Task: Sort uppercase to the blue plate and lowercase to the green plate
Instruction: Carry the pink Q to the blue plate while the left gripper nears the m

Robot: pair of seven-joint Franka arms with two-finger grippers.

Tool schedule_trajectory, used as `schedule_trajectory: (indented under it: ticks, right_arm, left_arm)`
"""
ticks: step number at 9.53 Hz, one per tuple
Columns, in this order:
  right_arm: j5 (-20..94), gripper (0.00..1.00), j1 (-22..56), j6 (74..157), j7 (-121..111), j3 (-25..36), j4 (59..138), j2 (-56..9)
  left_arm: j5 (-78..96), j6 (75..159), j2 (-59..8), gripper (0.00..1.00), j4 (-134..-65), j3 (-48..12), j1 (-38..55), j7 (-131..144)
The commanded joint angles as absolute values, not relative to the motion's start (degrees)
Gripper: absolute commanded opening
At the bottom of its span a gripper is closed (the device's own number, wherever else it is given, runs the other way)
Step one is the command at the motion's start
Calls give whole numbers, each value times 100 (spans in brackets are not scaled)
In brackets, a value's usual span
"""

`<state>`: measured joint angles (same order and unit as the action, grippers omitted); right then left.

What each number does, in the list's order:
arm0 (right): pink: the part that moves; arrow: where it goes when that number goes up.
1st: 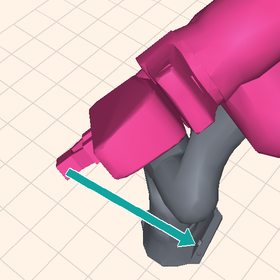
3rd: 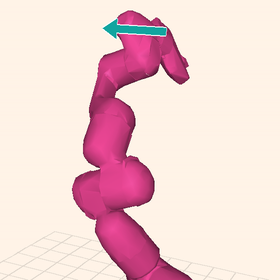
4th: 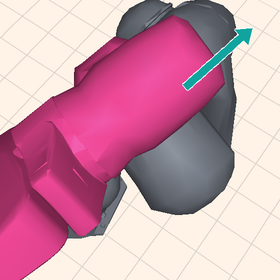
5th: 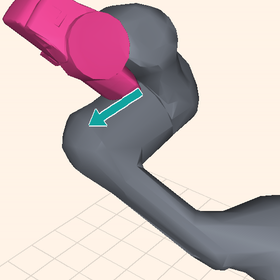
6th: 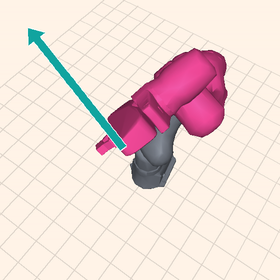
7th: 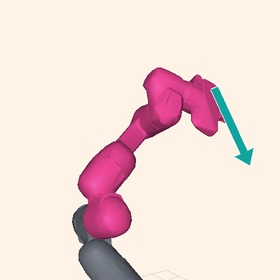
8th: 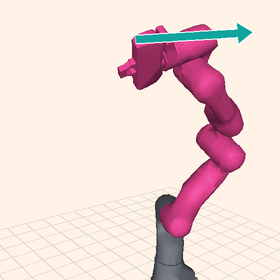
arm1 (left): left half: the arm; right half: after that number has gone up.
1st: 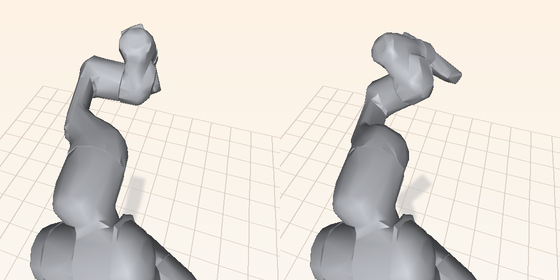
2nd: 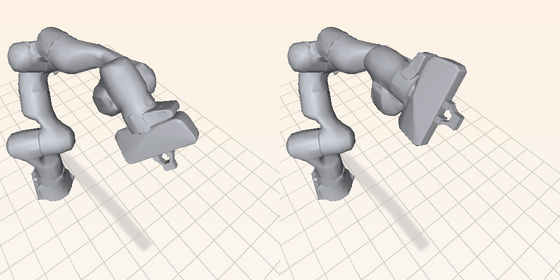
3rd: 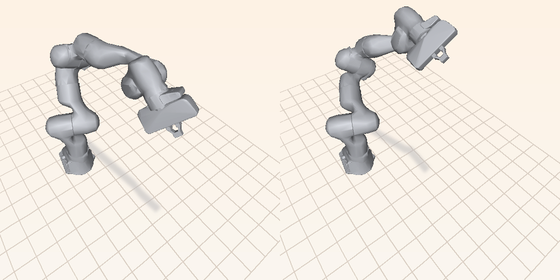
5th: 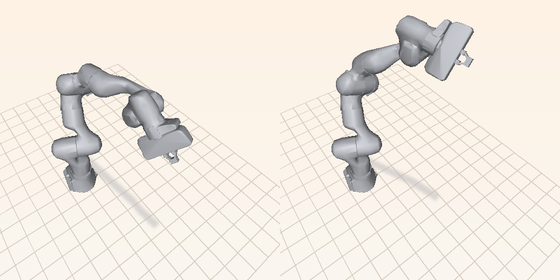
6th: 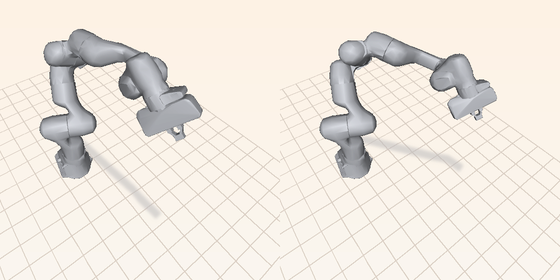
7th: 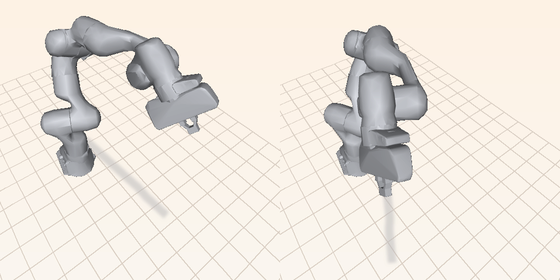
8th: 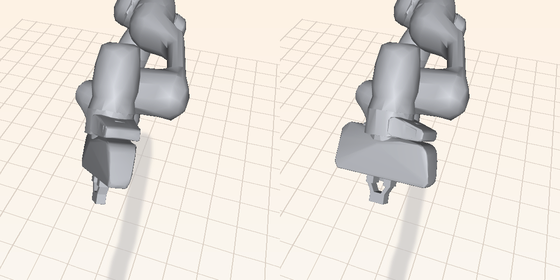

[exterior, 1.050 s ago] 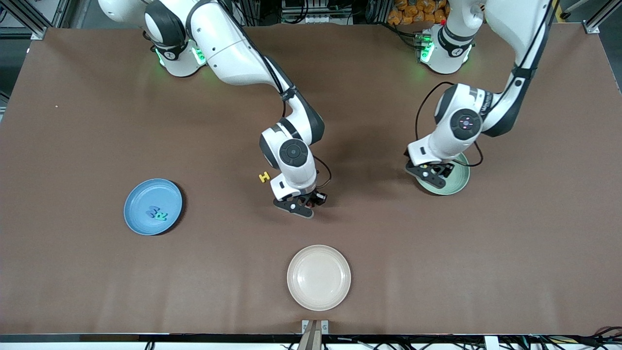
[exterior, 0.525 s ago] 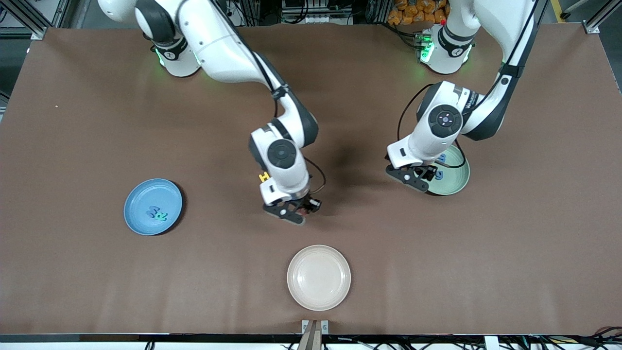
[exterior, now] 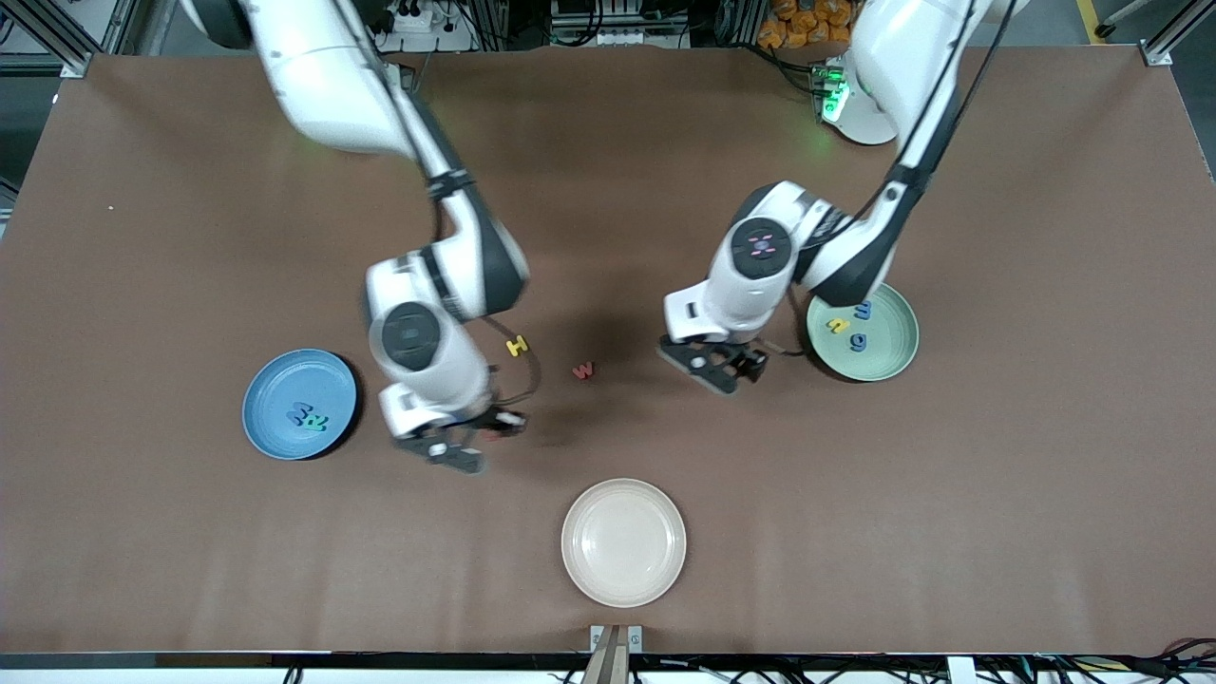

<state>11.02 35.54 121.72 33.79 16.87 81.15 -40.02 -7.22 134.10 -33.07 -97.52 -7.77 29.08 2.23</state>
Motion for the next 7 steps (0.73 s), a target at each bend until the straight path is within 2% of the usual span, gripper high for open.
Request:
schedule_trajectory:
  ticks: [1, 4, 7]
  right_arm:
    - [678, 0, 2895, 12234, 2291, 1556, 9349, -3148]
    - [668, 0, 2120, 12234, 962, 1556, 9965, -2910]
    - [659, 0, 1487, 12147, -120, 1564, 10028, -2935]
  left_arm:
    - [-897, 13385, -4024, 100, -8818, -738, 3128, 683]
    - [-949, 13517, -4648, 100, -8062, -668, 3523, 748]
    - [-1019, 13561, -4973, 100, -7657, -159, 4357, 730]
